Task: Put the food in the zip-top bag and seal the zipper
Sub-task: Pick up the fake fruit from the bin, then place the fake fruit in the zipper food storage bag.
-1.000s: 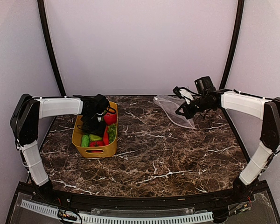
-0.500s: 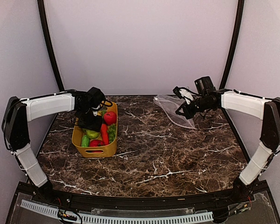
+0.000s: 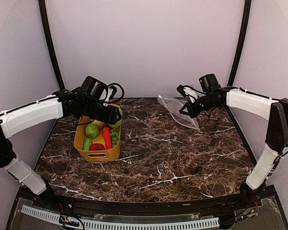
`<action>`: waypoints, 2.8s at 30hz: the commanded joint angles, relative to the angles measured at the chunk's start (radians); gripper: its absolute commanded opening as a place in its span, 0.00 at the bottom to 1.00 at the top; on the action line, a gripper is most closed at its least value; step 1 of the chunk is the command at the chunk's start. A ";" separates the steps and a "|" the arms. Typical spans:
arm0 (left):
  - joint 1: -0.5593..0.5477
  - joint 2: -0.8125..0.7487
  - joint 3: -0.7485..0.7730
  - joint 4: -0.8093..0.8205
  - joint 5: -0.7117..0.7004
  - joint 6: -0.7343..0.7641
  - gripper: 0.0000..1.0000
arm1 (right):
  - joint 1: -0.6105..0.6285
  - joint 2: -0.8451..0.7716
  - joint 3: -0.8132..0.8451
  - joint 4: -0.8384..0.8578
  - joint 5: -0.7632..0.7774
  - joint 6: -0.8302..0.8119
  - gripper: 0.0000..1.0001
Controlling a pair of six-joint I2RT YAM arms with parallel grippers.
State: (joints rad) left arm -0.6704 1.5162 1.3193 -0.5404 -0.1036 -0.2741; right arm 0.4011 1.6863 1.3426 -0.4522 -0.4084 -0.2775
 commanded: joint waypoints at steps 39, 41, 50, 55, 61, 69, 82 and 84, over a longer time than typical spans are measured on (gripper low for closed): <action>-0.182 0.444 0.026 1.276 -0.112 -0.379 0.34 | 0.079 0.210 0.524 -0.326 -0.061 0.200 0.00; -0.184 0.449 0.022 1.258 -0.125 -0.385 0.34 | 0.081 0.212 0.541 -0.327 -0.042 0.228 0.00; -0.200 0.496 0.084 1.187 -0.102 -0.402 0.33 | 0.085 0.194 0.568 -0.290 -0.082 0.271 0.00; -0.200 0.538 0.179 1.103 -0.006 -0.375 0.29 | 0.114 0.191 0.564 -0.290 -0.027 0.217 0.00; -0.200 0.536 0.244 0.991 0.077 -0.372 0.24 | 0.137 0.162 0.545 -0.282 0.198 0.167 0.00; -0.236 0.444 0.059 1.240 0.170 -0.282 0.26 | 0.134 0.177 0.552 -0.291 0.272 0.150 0.00; -0.240 0.443 0.106 1.108 0.155 -0.366 0.22 | 0.137 0.140 0.530 -0.292 0.311 0.116 0.00; -0.241 0.395 0.018 1.161 0.132 -0.368 0.22 | 0.135 0.139 0.516 -0.292 0.341 0.106 0.00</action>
State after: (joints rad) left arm -0.8997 2.0281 1.4315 0.5579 0.0387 -0.6231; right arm 0.5304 1.8618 1.8824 -0.7704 -0.1467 -0.1459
